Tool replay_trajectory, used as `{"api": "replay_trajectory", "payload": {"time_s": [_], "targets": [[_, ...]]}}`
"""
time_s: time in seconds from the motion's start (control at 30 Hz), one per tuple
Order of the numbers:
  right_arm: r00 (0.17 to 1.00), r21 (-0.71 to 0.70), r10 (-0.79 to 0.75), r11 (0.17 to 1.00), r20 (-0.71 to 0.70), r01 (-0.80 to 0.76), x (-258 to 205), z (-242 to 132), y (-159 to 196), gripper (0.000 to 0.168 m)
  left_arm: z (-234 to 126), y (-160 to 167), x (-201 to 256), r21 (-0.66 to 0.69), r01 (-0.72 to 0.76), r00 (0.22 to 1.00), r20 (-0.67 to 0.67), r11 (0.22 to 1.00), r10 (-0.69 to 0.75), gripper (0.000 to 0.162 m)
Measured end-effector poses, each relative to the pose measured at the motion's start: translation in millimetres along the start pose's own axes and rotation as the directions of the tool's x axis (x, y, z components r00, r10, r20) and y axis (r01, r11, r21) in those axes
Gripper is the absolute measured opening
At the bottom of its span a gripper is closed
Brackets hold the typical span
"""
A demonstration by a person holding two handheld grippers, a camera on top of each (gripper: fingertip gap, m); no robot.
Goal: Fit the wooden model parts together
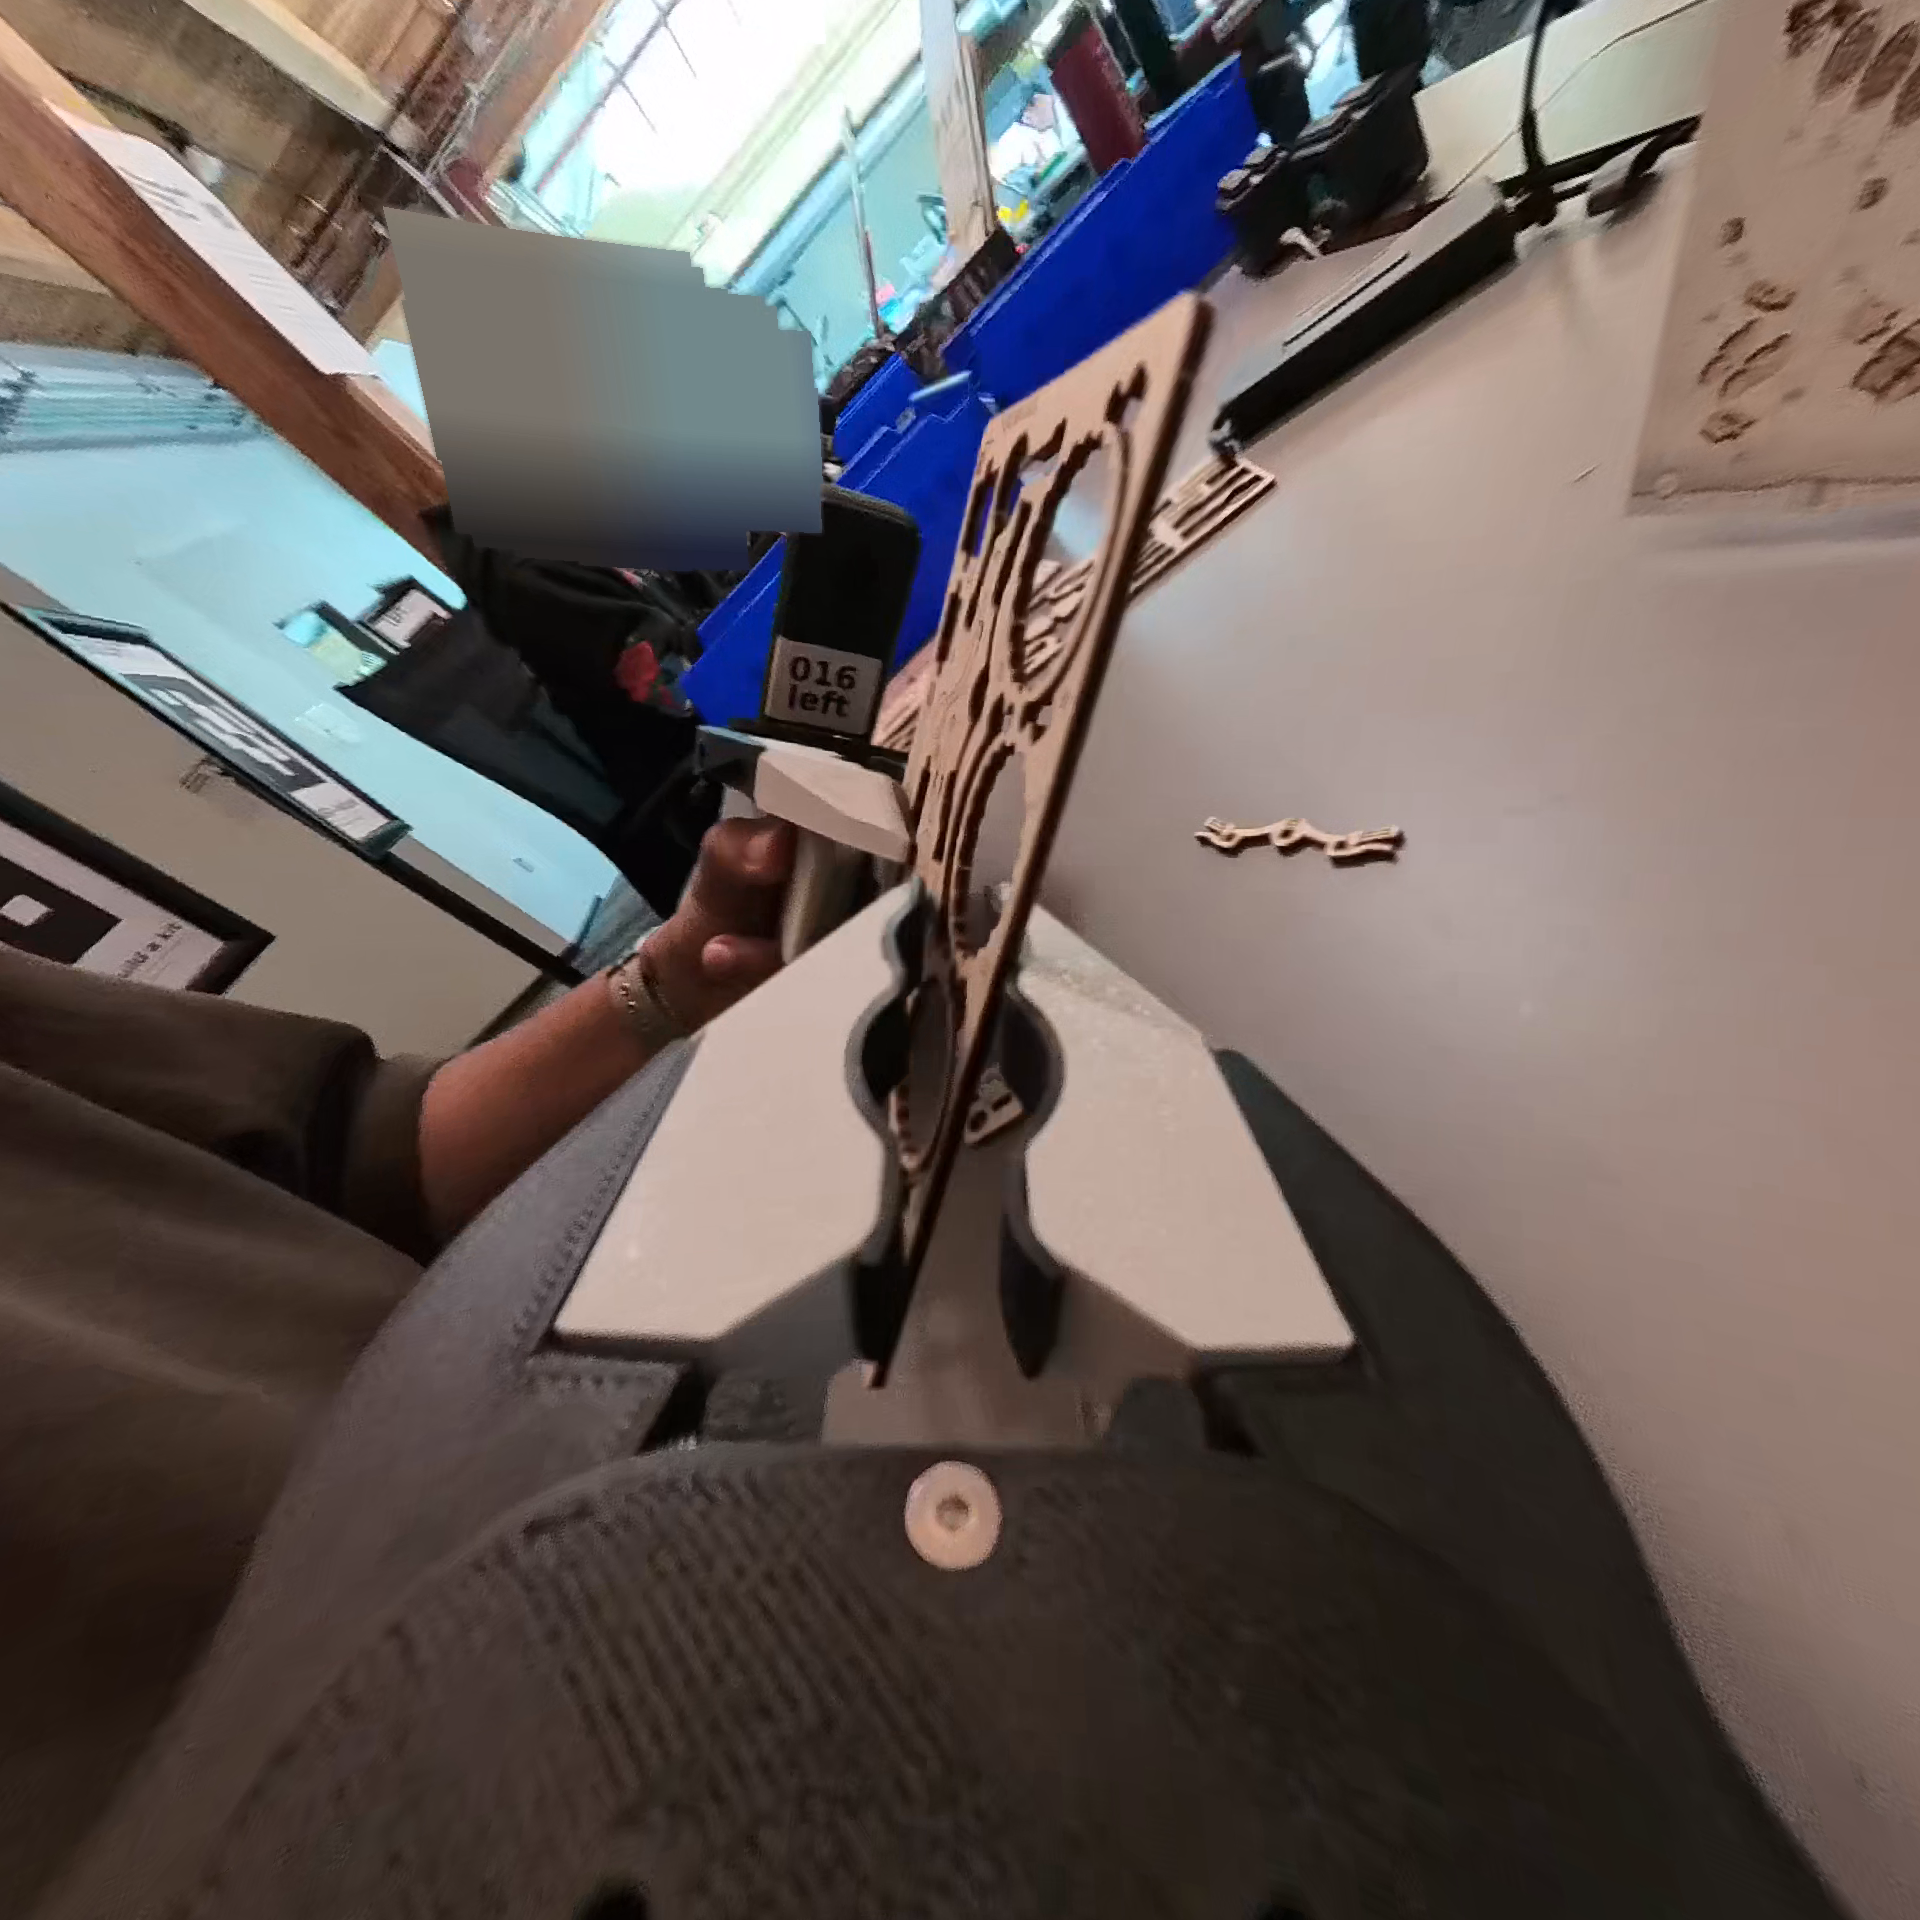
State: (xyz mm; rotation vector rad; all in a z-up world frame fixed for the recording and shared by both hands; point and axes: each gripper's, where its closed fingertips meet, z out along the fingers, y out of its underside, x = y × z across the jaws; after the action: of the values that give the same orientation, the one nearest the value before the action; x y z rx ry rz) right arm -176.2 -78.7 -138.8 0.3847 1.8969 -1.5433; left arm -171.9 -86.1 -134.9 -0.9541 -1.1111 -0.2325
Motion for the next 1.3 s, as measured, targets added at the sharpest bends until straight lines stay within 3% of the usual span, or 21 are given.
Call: {"api": "replay_trajectory", "payload": {"time_s": [0.07,0.37,0.63,1.3], "targets": [[0.998,0.018,0.042,0.999,0.037,-0.043,-2,-1,-2,0.001,0,-3,-4,0.020,0.000,1.000,0.025,1.000,0.000,0.004],[0.998,0.029,0.061,0.998,0.006,-0.061,4,-2,-1,0.000,-12,-19,-4,0.130,0.043,0.999,-0.010,0.991,-0.043,0.013],[0.990,0.049,0.123,0.991,0.063,-0.126,0,-2,-3,0.001,-12,-19,-2,0.128,0.041,0.999,-0.020,0.991,-0.038,0.002],[0.979,0.021,0.174,0.984,0.106,-0.177,-1,0,3,0.001,-11,-16,-3,0.112,0.046,0.999,-0.020,0.993,-0.044,0.001]]}}
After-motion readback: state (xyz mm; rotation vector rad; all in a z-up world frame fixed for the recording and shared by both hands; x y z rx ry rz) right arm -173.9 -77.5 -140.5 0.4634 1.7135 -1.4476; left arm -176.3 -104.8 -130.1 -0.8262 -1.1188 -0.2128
